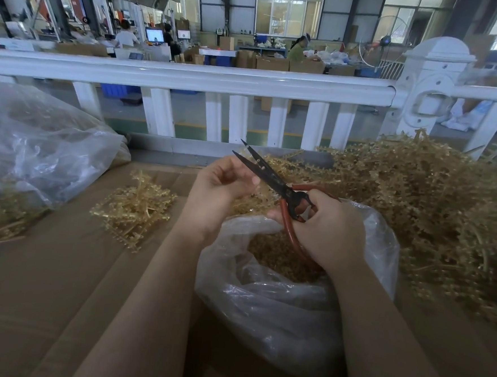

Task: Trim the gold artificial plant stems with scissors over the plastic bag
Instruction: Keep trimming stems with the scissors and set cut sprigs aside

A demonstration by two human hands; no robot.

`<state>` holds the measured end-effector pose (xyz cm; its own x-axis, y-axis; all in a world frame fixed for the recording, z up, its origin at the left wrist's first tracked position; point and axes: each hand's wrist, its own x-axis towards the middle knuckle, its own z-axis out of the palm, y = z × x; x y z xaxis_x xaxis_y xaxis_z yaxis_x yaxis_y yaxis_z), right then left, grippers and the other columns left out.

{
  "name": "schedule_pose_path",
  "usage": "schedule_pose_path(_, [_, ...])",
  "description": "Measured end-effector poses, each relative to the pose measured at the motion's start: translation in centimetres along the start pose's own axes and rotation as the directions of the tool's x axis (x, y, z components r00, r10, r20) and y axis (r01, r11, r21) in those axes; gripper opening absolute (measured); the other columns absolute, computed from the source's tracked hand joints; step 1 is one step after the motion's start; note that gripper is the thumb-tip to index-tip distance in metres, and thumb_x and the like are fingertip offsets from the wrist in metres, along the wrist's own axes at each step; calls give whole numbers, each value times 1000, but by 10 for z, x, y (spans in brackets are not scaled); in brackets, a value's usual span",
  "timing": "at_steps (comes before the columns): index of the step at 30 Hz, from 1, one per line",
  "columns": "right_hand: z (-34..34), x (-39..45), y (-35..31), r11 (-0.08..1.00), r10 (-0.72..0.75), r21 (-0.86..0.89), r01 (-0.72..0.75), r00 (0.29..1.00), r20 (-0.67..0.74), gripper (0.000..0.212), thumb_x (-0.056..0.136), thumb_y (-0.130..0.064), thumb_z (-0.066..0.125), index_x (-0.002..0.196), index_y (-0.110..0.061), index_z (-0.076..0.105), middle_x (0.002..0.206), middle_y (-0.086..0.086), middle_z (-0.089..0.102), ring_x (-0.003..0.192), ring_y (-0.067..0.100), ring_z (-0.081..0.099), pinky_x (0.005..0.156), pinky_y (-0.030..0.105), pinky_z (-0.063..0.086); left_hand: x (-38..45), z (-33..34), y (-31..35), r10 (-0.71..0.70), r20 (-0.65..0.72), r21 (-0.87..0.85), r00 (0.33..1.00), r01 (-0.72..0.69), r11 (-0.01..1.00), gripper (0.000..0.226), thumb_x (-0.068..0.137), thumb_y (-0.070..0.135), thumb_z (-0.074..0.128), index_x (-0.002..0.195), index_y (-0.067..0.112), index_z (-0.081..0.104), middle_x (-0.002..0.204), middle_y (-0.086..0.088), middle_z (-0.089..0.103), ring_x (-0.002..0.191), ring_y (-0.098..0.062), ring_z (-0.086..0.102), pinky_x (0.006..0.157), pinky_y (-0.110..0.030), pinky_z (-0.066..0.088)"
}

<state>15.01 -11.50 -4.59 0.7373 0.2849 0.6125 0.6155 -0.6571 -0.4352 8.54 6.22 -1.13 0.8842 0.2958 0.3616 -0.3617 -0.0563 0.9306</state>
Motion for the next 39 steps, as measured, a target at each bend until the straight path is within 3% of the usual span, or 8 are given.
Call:
schedule_pose_path(3, [0, 1, 0, 999, 16, 38, -16, 1000, 15, 59, 67, -88, 56, 75, -29, 62, 68, -21, 60, 70, 1, 59, 63, 26, 53, 1, -4, -1, -13, 18, -244, 1000, 17, 970, 5, 87, 6, 63, 91, 4, 66, 73, -4, 63, 70, -15, 55, 69, -23, 50])
schedule_pose_path(5, [0, 1, 0, 999, 12, 52, -13, 1000, 20, 59, 66, -87, 57, 75, -29, 62, 67, -21, 61, 69, 0, 58, 61, 24, 50, 1, -5, -2, -28, 3, -282, 1000, 28, 959, 14, 83, 15, 64, 91, 4, 67, 68, -2, 64, 67, -14, 57, 68, -22, 51])
schedule_pose_path(9, [-2, 0, -2, 997, -8, 78, 6, 1000, 21, 50, 66, -85, 59, 69, -35, 54, 61, -21, 56, 64, -5, 53, 55, 19, 38, 1, -3, -3, -40, -25, -259, 999, 32, 965, 20, 82, 19, 66, 91, 1, 68, 66, -3, 66, 65, -15, 57, 68, -23, 52])
schedule_pose_path(17, [-1, 1, -3, 989, -5, 151, -1, 999, 43, 42, 66, -81, 64, 70, -40, 54, 63, -21, 55, 64, -4, 52, 56, 19, 36, 3, 3, -5, 6, -94, -201, 996, -25, 979, 18, 97, 5, 57, 86, 10, 70, 67, -2, 65, 64, -14, 56, 73, -29, 50])
schedule_pose_path(24, [0, 0, -5, 984, 37, 171, -48, 997, 68, 47, 63, -85, 61, 64, -40, 50, 57, -22, 51, 59, -5, 53, 53, 11, 29, 3, 1, -8, 25, -60, -203, 998, -36, 979, 8, 91, 15, 64, 89, 9, 70, 72, -3, 68, 69, -15, 58, 68, -24, 50])
schedule_pose_path(27, [0, 0, -5, 984, 47, 166, -61, 995, 87, 50, 61, -88, 58, 68, -39, 52, 60, -22, 54, 60, -5, 53, 53, 15, 33, 3, -1, -9, 25, -43, -185, 999, -33, 982, 10, 86, 21, 67, 87, 12, 70, 74, -3, 69, 70, -16, 59, 69, -24, 50])
schedule_pose_path(34, [1, 1, -4, 985, 52, 162, -67, 994, 96, 62, 60, -89, 57, 79, -30, 65, 68, -17, 61, 67, 0, 58, 62, 24, 50, 4, 0, -10, 19, -35, -147, 999, -24, 989, 12, 96, 6, 59, 89, 9, 68, 79, -5, 70, 71, -15, 62, 73, -27, 52])
schedule_pose_path(39, [-1, 3, -4, 989, 60, 127, -72, 993, 97, 67, 58, -92, 51, 77, -30, 65, 66, -17, 60, 64, 0, 57, 59, 21, 47, 5, 1, -7, 15, -56, -233, 998, -28, 972, 9, 95, 13, 60, 98, 5, 63, 79, -9, 71, 68, -18, 65, 68, -27, 53])
